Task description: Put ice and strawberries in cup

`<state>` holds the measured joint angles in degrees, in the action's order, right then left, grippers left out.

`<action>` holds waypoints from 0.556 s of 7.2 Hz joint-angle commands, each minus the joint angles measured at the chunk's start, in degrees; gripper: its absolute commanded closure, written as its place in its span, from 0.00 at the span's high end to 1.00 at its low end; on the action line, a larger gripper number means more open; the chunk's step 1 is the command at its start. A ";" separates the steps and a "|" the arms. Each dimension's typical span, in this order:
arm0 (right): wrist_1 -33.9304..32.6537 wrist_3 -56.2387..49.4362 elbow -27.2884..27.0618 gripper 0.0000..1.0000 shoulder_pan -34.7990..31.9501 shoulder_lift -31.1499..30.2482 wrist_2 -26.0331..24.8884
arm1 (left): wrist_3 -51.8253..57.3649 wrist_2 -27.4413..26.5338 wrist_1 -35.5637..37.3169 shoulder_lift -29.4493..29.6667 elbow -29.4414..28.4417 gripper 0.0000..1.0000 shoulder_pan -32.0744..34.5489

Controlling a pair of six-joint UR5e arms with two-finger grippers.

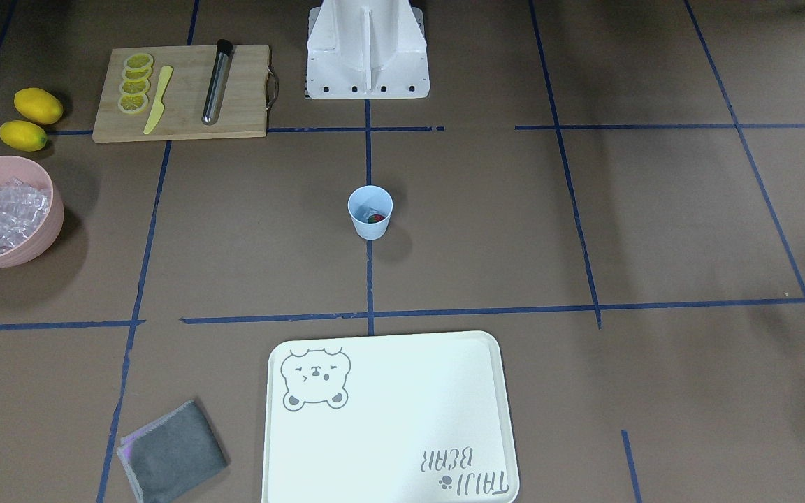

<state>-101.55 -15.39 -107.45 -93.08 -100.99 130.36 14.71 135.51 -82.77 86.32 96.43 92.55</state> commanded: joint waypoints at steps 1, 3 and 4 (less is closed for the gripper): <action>-0.05 0.00 -0.04 1.00 0.00 0.00 0.15 | -0.03 -0.07 -0.02 -0.10 -0.02 1.00 0.09; -0.05 0.18 -0.04 1.00 0.00 0.09 0.50 | -0.03 -0.07 -0.02 -0.10 -0.02 1.00 0.09; -0.05 0.18 0.14 1.00 0.00 0.09 1.81 | -0.12 -0.07 -0.02 -0.01 -0.02 1.00 0.09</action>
<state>-101.60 -15.25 -107.45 -93.07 -100.91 131.04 14.66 135.44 -82.79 86.24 96.44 92.63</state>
